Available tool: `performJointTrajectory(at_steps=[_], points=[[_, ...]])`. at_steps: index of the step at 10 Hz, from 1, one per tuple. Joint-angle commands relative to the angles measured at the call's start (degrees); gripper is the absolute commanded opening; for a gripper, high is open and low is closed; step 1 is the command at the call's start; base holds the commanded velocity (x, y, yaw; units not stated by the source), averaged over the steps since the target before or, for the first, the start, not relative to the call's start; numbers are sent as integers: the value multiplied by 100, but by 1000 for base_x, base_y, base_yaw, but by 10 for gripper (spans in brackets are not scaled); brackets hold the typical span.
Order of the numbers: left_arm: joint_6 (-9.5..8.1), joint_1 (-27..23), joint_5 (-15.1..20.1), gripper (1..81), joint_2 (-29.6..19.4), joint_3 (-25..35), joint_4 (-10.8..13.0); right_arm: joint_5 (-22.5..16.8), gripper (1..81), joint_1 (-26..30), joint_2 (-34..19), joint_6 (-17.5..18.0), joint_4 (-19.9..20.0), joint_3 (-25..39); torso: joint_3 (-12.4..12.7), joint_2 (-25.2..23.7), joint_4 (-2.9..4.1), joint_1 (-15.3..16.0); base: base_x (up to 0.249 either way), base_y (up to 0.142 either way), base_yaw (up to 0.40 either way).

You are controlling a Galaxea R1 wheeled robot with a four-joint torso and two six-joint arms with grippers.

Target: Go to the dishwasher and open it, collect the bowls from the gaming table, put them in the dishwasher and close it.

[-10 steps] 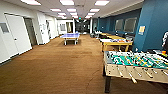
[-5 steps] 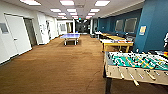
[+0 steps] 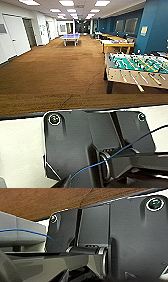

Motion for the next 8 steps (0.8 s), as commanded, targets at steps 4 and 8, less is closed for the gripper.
performJointTrajectory(at_steps=[4, 8], points=[[9, -335, 238, 811, -42, 19, -34, -313, 811, 315, 58, 15, -35, -70, 0, 0, 0, 2, 186, 0, 0], [9, -326, 238, 811, 19, 36, -34, -305, 811, 306, 58, 15, -17, -202, -2, 7, 0, 9, 185, 0, 0]])
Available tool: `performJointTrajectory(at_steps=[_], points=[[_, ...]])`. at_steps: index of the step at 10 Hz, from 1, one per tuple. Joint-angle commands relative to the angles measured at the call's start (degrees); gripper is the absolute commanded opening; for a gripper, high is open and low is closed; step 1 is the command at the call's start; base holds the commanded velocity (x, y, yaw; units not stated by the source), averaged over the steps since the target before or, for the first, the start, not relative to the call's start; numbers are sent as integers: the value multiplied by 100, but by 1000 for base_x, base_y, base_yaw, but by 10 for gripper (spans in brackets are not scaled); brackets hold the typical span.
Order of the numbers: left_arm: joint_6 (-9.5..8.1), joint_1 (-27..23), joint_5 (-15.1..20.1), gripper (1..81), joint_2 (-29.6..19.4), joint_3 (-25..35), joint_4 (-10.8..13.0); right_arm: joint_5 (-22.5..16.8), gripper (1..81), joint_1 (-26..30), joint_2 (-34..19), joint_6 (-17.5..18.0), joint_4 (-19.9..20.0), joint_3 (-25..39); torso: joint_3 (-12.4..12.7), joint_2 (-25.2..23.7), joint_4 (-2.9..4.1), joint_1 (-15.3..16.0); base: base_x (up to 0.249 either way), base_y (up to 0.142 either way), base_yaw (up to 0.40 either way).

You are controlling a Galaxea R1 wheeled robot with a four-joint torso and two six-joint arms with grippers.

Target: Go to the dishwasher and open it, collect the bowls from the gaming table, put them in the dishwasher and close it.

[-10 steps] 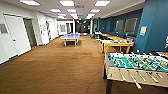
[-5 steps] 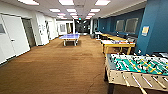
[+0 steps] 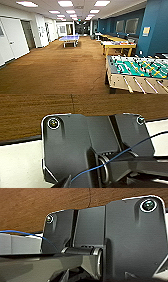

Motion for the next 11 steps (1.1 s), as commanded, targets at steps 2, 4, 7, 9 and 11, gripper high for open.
performJointTrajectory(at_steps=[2, 4, 7, 9, 11], points=[[9, -319, 307, 811, -62, 23, -95, -258, 811, 324, 38, -5, -30, 30, -2, 5, 0, 9, 174, 0, 0], [9, -319, 307, 811, -62, 23, -104, -258, 811, 324, 39, -5, -57, 30, 0, -2, 0, -4, 169, 0, 0], [9, -319, 307, 811, -54, 23, -103, -258, 811, 324, 39, -5, -65, 30, -2, 0, 0, 2, 167, 0, 0], [9, -319, 307, 811, -71, 14, -104, -258, 811, 316, 56, -14, -74, 30, 0, 0, 0, 0, 162, 0, 0], [0, -319, 307, 811, -71, 14, -104, -258, 811, 324, 65, -13, -74, 30, 0, 0, 0, 0, 150, 0, 0]])
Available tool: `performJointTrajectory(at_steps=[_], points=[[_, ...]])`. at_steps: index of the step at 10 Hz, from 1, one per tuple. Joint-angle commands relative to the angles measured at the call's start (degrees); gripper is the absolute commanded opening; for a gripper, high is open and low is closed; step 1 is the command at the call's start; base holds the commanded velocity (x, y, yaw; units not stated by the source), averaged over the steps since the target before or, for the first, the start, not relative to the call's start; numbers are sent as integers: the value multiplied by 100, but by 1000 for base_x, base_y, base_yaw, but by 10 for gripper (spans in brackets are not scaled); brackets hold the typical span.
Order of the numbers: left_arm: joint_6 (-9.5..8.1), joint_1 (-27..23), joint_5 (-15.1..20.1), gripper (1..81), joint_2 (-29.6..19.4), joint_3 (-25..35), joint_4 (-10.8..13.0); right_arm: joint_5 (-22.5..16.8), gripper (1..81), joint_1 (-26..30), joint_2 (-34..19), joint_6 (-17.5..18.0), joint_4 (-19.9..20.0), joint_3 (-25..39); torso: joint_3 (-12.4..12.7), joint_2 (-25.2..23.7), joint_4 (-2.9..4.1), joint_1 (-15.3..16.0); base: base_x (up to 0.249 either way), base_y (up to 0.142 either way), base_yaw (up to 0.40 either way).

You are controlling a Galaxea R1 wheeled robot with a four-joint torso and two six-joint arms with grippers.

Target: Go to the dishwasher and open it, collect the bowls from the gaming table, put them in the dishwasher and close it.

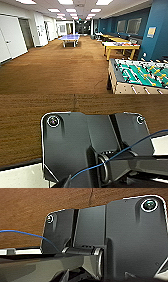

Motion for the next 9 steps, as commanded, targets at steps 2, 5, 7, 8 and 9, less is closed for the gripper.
performJointTrajectory(at_steps=[2, 5, 7, 8, 9], points=[[11, -310, 307, 811, -50, 16, -90, -249, 811, 291, 5, -28, -68, 53, 0, 0, 0, -2, 140, 0, 0], [11, -310, 307, 811, -50, 16, -91, -249, 811, 300, 6, -28, -68, 53, 0, 0, 0, -4, 140, 0, 0], [11, -301, 307, 811, -51, 16, -100, -240, 811, 291, 23, -28, -68, 53, 0, 0, 0, -6, 140, 0, 0], [11, -301, 307, 811, -51, 16, -100, -232, 811, 291, 32, -28, -68, 53, 0, 0, 0, -6, 139, 0, 0], [11, -302, 307, 811, -51, 16, -100, -232, 811, 291, 23, -28, -68, 53, 0, 0, 0, -6, 140, 0, 0]])
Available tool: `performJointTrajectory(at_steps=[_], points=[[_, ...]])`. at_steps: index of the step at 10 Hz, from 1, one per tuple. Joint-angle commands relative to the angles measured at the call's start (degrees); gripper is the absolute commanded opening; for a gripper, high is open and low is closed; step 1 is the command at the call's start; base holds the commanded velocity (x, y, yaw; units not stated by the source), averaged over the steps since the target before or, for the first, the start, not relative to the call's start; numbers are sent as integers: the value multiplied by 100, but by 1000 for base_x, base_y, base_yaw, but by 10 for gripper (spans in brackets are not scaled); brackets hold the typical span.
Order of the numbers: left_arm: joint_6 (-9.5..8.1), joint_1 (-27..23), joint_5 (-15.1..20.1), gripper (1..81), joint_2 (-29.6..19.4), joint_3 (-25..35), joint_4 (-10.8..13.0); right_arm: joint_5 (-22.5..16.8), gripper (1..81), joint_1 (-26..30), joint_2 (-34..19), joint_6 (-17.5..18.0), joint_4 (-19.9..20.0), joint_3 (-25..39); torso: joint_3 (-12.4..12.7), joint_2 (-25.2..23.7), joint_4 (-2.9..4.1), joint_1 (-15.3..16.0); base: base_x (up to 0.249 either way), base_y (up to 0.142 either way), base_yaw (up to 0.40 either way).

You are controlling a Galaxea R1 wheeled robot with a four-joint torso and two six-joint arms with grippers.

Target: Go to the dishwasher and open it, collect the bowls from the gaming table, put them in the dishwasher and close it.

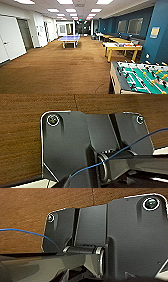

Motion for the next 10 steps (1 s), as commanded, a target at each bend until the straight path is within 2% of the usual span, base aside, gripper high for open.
performJointTrajectory(at_steps=[1, 10], points=[[9, -318, 296, 811, -51, 12, -53, -234, 811, 297, 6, -28, -66, 55, 0, 0, 0, 0, 140, 0, 0], [9, -318, 296, 811, -33, 12, -44, -217, 811, 306, 15, -28, -48, 38, 0, 0, 0, 0, 140, 0, 0]])
